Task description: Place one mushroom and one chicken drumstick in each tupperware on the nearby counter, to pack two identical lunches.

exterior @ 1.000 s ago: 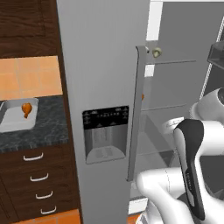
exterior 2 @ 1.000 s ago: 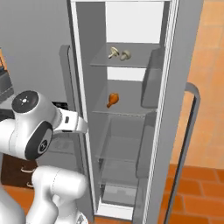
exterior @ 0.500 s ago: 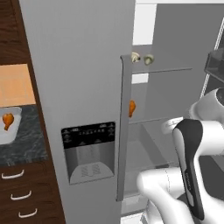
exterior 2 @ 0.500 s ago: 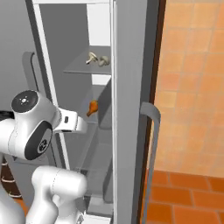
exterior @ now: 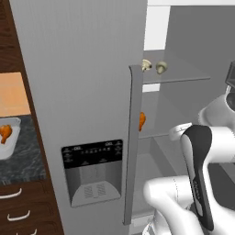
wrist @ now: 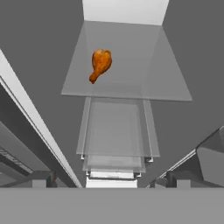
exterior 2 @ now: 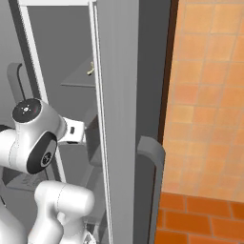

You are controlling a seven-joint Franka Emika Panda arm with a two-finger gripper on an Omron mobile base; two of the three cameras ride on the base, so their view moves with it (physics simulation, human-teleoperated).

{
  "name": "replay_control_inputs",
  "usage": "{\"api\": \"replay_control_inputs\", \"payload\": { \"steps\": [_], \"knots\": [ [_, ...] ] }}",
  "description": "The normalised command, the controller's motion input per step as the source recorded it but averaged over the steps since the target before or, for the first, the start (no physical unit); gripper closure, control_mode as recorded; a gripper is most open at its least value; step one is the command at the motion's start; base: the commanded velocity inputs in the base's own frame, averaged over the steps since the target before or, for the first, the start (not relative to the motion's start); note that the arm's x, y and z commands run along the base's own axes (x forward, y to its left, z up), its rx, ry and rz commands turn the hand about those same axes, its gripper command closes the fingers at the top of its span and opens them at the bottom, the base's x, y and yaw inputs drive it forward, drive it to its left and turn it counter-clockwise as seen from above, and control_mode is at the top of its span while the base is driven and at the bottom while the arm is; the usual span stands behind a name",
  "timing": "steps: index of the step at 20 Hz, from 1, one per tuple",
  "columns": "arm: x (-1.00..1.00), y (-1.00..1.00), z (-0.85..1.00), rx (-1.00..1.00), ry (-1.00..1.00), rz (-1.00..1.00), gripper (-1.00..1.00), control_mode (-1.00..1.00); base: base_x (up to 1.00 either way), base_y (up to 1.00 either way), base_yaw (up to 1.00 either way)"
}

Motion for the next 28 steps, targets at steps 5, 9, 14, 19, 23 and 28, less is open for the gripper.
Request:
{"api": "replay_control_inputs", "payload": {
  "steps": [5,9,14,19,23,28],
  "knots": [
    [0.36,-0.14,-0.33,0.0,-0.01,0.06,-1.0,-1.0,0.05,-0.03,0.02],
    [0.85,-0.05,-0.59,0.0,-0.01,0.13,-1.0,-1.0,0.0,0.0,0.0],
    [0.87,0.07,-0.2,0.0,-0.01,0.02,-1.0,-1.0,0.0,0.0,0.0],
    [0.73,0.0,0.0,0.13,-0.05,-0.06,-1.0,-1.0,0.0,0.0,0.0],
    [0.56,0.01,-0.02,0.2,0.0,-0.01,-1.0,-1.0,0.0,0.0,0.0],
    [0.64,0.06,-0.19,0.02,0.0,0.02,-1.0,-1.0,0.0,0.0,0.0]
  ]
}}
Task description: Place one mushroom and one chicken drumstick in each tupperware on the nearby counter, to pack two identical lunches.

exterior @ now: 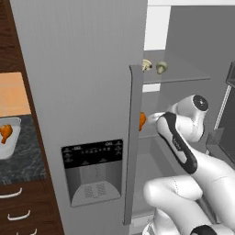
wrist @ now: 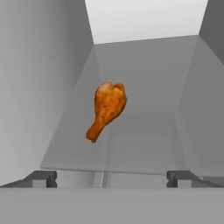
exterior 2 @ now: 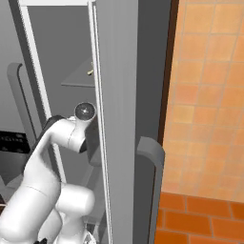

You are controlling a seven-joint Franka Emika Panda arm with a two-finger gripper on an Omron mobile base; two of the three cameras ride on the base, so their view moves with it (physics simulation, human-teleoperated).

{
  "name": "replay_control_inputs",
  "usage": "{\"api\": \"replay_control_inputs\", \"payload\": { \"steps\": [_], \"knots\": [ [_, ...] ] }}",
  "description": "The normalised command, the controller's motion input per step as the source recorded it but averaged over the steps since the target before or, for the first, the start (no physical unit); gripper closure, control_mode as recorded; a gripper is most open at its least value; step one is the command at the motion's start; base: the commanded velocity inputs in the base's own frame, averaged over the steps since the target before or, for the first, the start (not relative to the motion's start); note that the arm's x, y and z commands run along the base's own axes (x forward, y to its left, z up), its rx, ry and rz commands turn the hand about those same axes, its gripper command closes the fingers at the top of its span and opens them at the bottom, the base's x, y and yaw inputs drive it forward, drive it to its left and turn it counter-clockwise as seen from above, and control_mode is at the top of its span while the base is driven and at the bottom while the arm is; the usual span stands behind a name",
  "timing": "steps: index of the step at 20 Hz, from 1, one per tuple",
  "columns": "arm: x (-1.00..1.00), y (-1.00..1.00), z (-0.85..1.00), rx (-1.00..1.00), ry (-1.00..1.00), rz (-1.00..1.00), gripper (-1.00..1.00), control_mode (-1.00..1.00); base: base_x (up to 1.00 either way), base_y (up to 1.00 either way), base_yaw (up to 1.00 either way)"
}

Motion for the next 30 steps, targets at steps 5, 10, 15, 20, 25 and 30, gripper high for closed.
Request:
{"api": "replay_control_inputs", "payload": {
  "steps": [5,10,15,20,25,30],
  "knots": [
    [0.79,0.09,-0.41,0.0,0.0,0.04,-1.0,-1.0,0.0,0.0,0.0],
    [0.67,0.0,-0.26,0.0,0.01,0.09,-1.0,-1.0,0.0,0.0,0.0],
    [0.47,0.15,-0.13,0.0,0.07,0.01,-1.0,-1.0,0.0,0.0,0.0],
    [0.17,0.06,-0.06,0.02,0.04,-0.02,-1.0,-1.0,0.0,0.0,0.0],
    [0.01,0.0,-0.17,0.12,0.0,-0.03,-1.0,-1.0,0.0,0.0,0.0],
    [0.05,0.0,-0.01,0.19,0.01,-0.07,-1.0,-1.0,0.0,0.0,0.0]
  ]
}}
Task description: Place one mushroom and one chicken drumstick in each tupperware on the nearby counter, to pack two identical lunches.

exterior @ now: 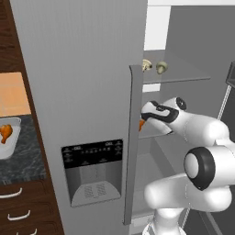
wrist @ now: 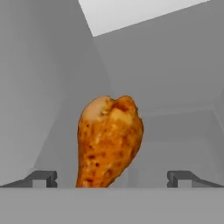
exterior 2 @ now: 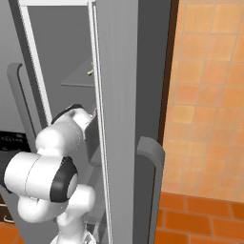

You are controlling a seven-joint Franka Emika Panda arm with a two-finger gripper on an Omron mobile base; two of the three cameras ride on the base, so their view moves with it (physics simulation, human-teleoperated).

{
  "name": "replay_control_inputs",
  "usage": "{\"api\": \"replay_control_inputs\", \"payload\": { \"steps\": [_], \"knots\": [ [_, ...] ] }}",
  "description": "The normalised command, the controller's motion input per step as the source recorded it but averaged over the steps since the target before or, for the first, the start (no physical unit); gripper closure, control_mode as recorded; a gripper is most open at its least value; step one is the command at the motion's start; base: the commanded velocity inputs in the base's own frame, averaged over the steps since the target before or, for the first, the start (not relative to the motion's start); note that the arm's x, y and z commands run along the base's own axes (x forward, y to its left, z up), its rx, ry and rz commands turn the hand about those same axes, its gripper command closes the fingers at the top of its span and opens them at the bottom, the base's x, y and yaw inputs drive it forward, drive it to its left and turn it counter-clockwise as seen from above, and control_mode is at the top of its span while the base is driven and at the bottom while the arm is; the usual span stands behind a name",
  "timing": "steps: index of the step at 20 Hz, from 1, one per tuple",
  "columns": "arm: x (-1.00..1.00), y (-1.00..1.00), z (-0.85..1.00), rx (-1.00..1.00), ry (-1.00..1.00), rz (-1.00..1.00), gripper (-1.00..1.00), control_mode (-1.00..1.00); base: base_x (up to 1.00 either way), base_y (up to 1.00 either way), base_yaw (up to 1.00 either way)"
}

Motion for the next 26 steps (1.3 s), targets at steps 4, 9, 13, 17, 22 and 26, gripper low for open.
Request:
{"api": "replay_control_inputs", "payload": {
  "steps": [4,9,13,17,22,26],
  "knots": [
    [0.0,0.07,-0.01,0.15,0.05,-0.05,-1.0,-1.0,0.0,0.0,0.0],
    [0.15,0.21,-0.01,0.01,0.11,-0.03,-1.0,-1.0,0.0,0.0,0.0],
    [0.24,0.14,0.0,0.0,0.11,-0.02,-1.0,-1.0,0.0,0.0,0.0],
    [0.32,0.02,-0.13,0.0,0.05,0.0,-1.0,-1.0,0.0,0.0,0.0],
    [0.26,0.01,-0.43,0.0,0.02,0.0,1.0,-1.0,0.0,0.0,0.0],
    [-0.08,0.0,-0.44,0.0,0.0,0.0,1.0,-1.0,0.0,0.0,0.0]
  ]
}}
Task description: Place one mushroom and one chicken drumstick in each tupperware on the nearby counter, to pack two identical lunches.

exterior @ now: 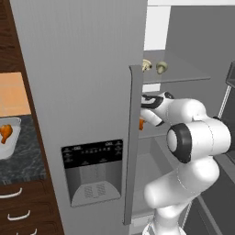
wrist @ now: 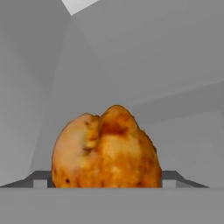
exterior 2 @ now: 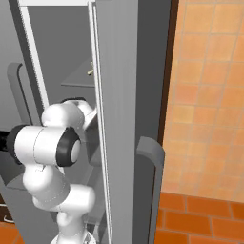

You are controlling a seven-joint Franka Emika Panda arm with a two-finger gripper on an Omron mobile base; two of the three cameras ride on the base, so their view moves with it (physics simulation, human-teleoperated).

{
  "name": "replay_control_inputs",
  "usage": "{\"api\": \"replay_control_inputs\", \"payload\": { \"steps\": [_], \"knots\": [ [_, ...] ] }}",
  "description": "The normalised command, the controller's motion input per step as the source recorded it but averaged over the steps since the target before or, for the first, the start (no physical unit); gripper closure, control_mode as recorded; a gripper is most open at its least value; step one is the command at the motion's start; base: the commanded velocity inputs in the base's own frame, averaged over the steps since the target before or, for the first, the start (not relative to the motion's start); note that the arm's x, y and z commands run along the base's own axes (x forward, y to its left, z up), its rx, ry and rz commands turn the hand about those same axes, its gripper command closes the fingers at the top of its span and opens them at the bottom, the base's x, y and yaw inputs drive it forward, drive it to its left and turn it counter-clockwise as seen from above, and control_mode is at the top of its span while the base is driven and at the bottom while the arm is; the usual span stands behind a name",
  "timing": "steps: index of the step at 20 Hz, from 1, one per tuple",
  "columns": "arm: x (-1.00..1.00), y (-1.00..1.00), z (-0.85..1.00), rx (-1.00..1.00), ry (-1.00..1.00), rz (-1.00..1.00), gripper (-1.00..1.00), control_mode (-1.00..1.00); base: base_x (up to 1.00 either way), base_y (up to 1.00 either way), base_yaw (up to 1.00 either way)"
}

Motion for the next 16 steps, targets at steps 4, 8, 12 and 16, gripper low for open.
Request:
{"api": "replay_control_inputs", "payload": {
  "steps": [4,8,12,16],
  "knots": [
    [-0.81,-0.09,-0.12,0.0,-0.09,0.0,1.0,-1.0,0.0,0.0,0.0],
    [-0.94,-0.34,0.34,-0.05,-0.21,0.0,1.0,-1.0,0.0,0.0,0.0],
    [-0.96,-0.07,0.74,-0.07,-0.07,-0.02,1.0,-1.0,0.0,0.0,0.0],
    [-1.0,-0.12,0.98,-0.1,0.02,-0.04,1.0,-1.0,0.0,0.0,0.0]
  ]
}}
